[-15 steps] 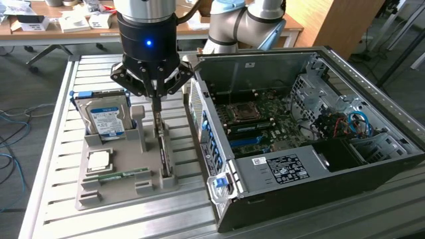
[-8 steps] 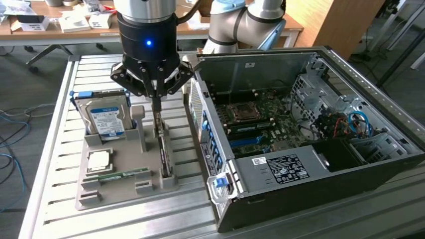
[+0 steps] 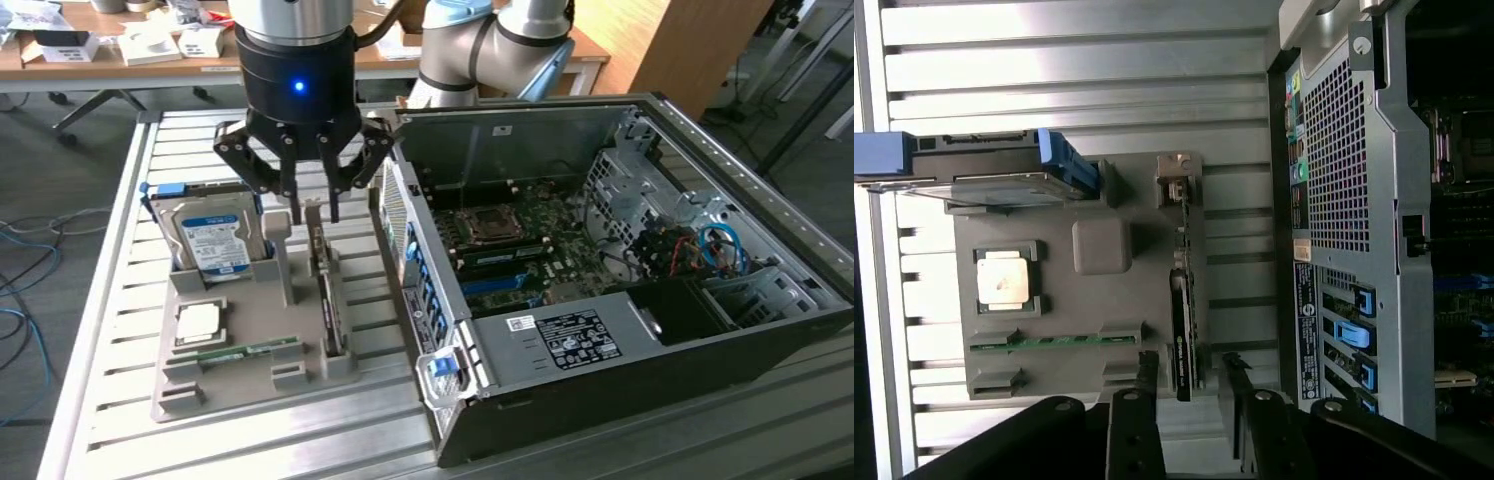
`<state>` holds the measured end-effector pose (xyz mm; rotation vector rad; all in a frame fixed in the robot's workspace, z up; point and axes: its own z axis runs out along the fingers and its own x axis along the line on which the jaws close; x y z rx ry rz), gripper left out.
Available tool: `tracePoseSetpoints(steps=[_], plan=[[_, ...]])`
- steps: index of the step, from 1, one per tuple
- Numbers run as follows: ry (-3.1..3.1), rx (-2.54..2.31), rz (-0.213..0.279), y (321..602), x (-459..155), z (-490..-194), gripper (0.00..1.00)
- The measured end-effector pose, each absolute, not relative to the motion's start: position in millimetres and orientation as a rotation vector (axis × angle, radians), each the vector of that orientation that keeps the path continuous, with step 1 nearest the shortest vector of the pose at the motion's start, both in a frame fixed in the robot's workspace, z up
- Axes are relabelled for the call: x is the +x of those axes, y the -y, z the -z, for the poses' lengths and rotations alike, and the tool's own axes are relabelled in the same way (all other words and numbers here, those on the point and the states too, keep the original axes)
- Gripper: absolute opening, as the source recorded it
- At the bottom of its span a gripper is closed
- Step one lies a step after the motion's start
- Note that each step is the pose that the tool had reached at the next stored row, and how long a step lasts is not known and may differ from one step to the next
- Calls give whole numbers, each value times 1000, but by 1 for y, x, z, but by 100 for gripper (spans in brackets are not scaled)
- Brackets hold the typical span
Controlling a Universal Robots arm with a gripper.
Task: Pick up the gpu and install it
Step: 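Pick up the gpu and move the gpu toward the slot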
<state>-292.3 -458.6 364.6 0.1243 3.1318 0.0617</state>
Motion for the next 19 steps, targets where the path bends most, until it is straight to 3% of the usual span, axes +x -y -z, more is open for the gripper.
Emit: tracePoseSetpoints(steps=[3,19], plan=[[-3132,124,-62,459,-292,-365,47],[-3132,124,-62,459,-292,-343,47]])
